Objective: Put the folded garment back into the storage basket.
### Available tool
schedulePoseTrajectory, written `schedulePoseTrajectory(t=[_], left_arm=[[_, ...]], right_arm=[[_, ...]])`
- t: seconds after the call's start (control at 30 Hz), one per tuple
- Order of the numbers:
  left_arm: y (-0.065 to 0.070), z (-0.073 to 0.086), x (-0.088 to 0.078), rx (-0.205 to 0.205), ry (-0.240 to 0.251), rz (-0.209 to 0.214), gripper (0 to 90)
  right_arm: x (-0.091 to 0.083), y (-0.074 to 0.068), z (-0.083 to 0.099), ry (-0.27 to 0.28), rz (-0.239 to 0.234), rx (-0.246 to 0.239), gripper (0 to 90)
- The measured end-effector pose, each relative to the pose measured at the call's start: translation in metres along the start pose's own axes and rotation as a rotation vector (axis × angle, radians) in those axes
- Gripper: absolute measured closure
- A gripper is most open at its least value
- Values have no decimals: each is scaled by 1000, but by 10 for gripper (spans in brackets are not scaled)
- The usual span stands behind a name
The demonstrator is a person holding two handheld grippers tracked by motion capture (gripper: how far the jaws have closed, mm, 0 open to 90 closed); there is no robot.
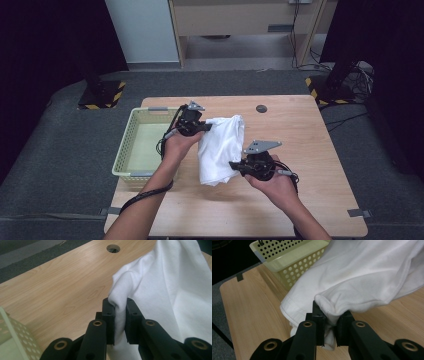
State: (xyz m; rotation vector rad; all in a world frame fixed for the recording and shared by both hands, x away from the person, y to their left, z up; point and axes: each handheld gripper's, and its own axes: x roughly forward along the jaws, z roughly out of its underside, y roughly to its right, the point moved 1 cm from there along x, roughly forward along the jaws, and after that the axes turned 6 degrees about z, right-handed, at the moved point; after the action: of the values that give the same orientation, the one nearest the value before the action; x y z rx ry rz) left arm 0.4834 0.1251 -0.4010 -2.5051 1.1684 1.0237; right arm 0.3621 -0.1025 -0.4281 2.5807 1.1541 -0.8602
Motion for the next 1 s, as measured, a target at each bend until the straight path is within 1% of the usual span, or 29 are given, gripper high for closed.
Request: schedulePoseTrajectory(t=[0.1,0.23,0.47,0.57,0.7,1.0], left_arm=[[-3,-2,-4,2,4,-2,814],[-9,-4,-7,-12,12,-4,814],[-14,-5,-12,-15,19,-8,814],[-18,-5,-17,-21,24,-11,814],[-21,-4,-19,-25,24,-16,813],[-27,0,-26,-32,25,-27,814]], right_arm=[[2,0,-5,3,-1,-2,811],[4,0,-10,3,0,-5,811],[6,-2,-18,2,-10,-18,811],[7,-2,-22,6,-13,-21,811],[8,-3,-25,11,-20,-22,811],[13,-10,-30,15,-35,-36,811]])
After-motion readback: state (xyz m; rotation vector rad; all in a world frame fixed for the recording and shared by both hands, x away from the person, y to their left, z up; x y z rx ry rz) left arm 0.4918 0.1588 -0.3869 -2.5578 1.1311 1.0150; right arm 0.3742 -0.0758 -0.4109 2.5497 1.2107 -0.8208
